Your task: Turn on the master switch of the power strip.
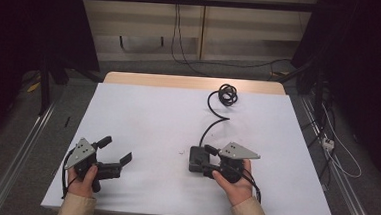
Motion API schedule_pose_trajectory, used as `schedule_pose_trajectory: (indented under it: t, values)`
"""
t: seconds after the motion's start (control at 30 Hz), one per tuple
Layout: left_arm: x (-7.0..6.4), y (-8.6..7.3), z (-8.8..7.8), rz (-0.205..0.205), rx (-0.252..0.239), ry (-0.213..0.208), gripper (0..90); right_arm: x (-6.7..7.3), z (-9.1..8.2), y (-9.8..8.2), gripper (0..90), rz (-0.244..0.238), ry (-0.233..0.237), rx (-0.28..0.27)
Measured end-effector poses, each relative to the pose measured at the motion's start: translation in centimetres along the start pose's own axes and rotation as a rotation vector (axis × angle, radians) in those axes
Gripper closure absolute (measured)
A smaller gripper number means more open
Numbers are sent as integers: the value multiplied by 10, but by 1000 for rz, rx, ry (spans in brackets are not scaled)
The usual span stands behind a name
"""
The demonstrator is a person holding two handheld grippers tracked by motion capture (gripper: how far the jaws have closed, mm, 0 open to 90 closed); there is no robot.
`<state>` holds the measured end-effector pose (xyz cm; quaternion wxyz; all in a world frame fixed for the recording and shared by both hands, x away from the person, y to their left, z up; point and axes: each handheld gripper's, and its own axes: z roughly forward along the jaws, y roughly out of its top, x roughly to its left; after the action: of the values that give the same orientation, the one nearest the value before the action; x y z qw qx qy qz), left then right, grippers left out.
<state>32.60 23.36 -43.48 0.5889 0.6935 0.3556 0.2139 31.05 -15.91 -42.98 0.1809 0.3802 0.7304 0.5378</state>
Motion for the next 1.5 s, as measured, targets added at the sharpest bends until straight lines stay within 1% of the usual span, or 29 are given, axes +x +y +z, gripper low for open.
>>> schedule_pose_trajectory:
  t: [0.2,0.27,0.4,0.5,0.57,0.63,0.7,0.87,1.0,1.17,1.3,1.5]
  values:
    - [0,0,1,-1,-2,-3,32,-2,-3,-2,308,1,18,6]
    - [1,0,0,3,2,-2,31,-3,-4,-3,286,-11,23,12]
    - [1,1,-1,-1,-6,-1,32,-5,-11,-4,241,-15,26,6]
    - [2,1,-1,-5,-6,1,32,-9,-16,-6,216,-18,19,3]
    - [2,1,0,-8,-8,3,31,-12,-19,-7,199,-7,20,-5]
    - [1,2,0,-6,-9,2,32,-14,-22,-8,192,-5,22,-12]
    - [1,2,0,-4,-8,1,32,-14,-25,-9,180,-21,17,-11]
    - [0,2,1,0,-7,0,32,-16,-33,-12,162,-37,5,-18]
    - [0,2,2,-1,-8,-3,32,-19,-38,-14,156,-29,-2,-32]
    - [-1,2,2,-5,-10,-3,31,-22,-43,-17,152,-33,-13,-24]
    - [-1,2,1,1,-5,-1,31,-25,-46,-18,152,-39,-26,-26]
    - [0,2,1,5,-4,1,31,-31,-53,-20,152,-32,-42,-27]
